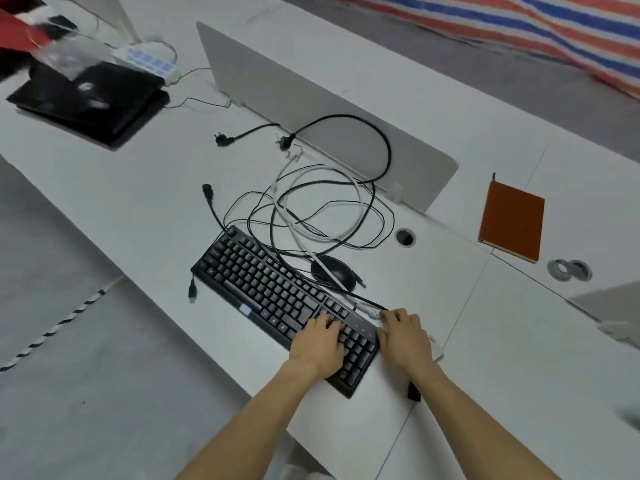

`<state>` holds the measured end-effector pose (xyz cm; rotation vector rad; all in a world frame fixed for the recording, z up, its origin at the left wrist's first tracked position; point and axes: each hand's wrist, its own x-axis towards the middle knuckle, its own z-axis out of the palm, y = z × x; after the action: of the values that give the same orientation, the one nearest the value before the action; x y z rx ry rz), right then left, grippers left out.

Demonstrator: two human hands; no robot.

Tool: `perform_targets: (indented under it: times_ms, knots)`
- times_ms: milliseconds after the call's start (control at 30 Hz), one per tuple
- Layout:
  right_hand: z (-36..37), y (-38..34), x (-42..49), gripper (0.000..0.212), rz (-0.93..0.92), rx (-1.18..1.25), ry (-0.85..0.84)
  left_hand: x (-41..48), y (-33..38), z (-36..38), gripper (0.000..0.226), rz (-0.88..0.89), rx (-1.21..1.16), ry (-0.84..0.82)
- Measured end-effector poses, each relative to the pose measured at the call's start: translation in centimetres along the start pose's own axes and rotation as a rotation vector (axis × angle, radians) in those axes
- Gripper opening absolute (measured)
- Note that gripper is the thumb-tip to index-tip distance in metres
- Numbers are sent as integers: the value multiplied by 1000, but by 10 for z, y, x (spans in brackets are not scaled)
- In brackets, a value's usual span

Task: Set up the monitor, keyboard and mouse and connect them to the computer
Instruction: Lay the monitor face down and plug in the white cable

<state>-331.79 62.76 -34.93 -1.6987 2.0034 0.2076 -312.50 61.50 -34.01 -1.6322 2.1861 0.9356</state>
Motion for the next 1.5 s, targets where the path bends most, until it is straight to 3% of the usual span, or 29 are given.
perform_targets:
  times_ms: [200, 333, 433, 567, 667, 767, 867, 1067, 1200, 1367, 1500]
  knots:
    - [1, -7, 6, 39, 75, -1, -43, 5, -5, 2, 46, -22, -84, -29]
    - [-16, -5, -23, 32, 72, 244, 53, 4, 0, -7, 43, -103, -269, -50]
    - [-40, -8, -66, 26, 44, 573, 146, 0, 19, -32, 58, -221, -730, 18]
    - [-61, 15, -118, 36, -25, 671, 280, 1, 64, -65, 54, -368, -1513, -4]
    - [-68, 35, -147, 42, -42, 837, 339, -11, 100, -80, 38, -337, -1761, 101]
    - [-74, 69, -183, 51, 32, 1109, 502, -28, 131, -98, 27, -276, -1777, 224]
    - [-79, 124, -218, 54, 183, 1279, 619, -43, 148, -113, 33, -247, -1687, 322]
    - [-57, 201, -231, 53, 402, 1015, 350, -87, 220, -86, 28, -204, -1489, 297]
    - [-70, 191, -237, 35, 310, 903, 494, -113, 269, -51, 17, -176, -1459, 240]
    - [-96, 150, -239, 38, 77, 745, 589, -122, 284, -32, 19, -119, -1385, 189]
    - [-111, 142, -239, 50, 47, 854, 737, -118, 271, -75, 21, -175, -1631, 244]
